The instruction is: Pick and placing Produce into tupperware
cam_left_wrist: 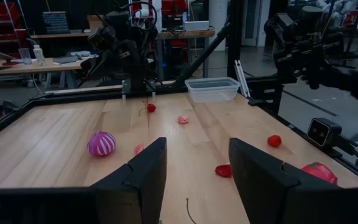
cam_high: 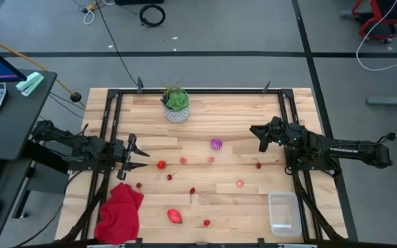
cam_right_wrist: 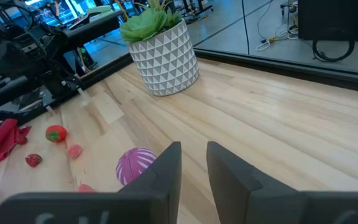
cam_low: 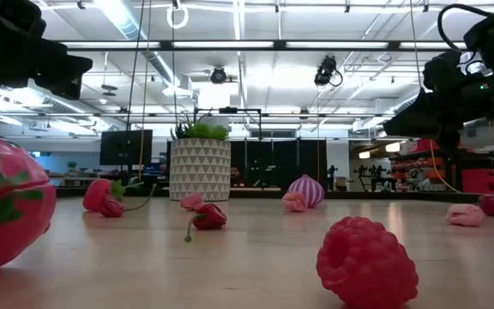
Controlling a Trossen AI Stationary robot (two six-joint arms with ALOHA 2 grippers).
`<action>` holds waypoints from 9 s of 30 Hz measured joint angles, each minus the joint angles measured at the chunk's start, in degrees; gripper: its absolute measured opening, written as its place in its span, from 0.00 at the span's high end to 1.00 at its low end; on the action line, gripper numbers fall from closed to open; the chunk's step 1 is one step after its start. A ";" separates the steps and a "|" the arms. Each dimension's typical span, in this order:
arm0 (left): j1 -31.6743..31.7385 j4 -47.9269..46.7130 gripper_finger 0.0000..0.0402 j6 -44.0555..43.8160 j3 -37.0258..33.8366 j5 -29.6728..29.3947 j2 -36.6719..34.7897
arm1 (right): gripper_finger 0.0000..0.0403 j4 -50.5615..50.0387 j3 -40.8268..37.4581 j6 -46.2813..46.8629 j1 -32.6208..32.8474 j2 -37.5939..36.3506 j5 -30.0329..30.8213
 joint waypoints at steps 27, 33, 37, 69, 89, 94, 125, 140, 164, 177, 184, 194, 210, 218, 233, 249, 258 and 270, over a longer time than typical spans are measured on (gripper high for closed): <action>0.00 9.77 0.57 -7.97 0.00 -5.36 0.00 | 0.79 15.61 -0.01 -9.22 -0.05 0.00 0.08; 0.04 9.84 0.57 -10.54 0.00 -19.72 0.00 | 0.79 16.17 -0.01 -10.31 -0.04 0.00 0.04; 0.04 9.50 0.57 -13.38 0.69 -26.42 0.02 | 0.79 16.18 0.00 -10.08 -0.03 0.00 0.04; -3.84 -4.64 0.57 -57.42 30.37 -30.63 60.58 | 0.79 3.00 0.00 -1.38 -0.03 0.00 -14.46; -16.19 -65.20 0.57 -108.95 66.50 -9.94 80.20 | 0.79 -3.88 0.02 9.22 -0.01 0.00 -16.00; -19.81 -69.00 0.57 -119.27 62.50 -3.37 82.94 | 0.79 -3.92 0.02 9.27 -0.01 0.00 -16.02; -24.39 -59.81 0.57 -135.62 59.10 5.27 94.79 | 0.79 1.04 -0.02 -12.55 -0.05 0.00 -6.65; -24.35 -63.36 0.75 -135.43 59.10 4.93 97.34 | 0.79 1.38 -0.02 -11.46 -0.05 0.00 -6.64; -22.41 -62.31 0.98 -129.26 59.10 3.92 99.76 | 0.79 1.40 -0.02 -11.41 -0.05 0.00 -6.67; -17.55 -62.39 0.99 -114.78 60.90 -13.67 98.29 | 0.79 0.95 -0.02 -11.41 -0.05 0.00 -6.67; -12.17 -61.84 1.00 -92.34 73.58 -26.76 97.81 | 0.79 -0.04 -0.02 -11.40 -0.05 0.00 -6.67; -0.50 -30.13 1.00 -37.59 84.74 -28.44 97.79 | 0.79 -0.21 -0.02 -9.84 -0.04 0.00 -7.42; 10.43 11.49 1.00 -10.26 88.01 2.05 113.65 | 0.79 -0.56 -0.02 -5.86 -0.03 0.00 -8.37; 9.90 4.88 1.00 -3.11 107.85 10.47 126.87 | 0.79 -0.58 -0.02 -5.88 -0.05 0.00 -8.38; 5.73 0.08 1.00 0.66 133.90 12.30 145.65 | 0.79 -0.59 -0.02 -5.90 -0.03 0.00 -8.38; 5.81 22.10 0.98 -1.42 134.00 12.05 152.91 | 0.79 -0.58 -0.02 -5.90 -0.03 0.00 -8.37; 5.50 21.58 0.98 -1.53 134.00 12.14 152.89 | 0.79 -0.58 -0.02 -5.92 -0.05 0.00 -8.37; 4.80 20.94 0.98 -1.51 134.00 12.14 152.89 | 0.79 -0.58 -0.02 -7.15 -0.03 0.00 -8.37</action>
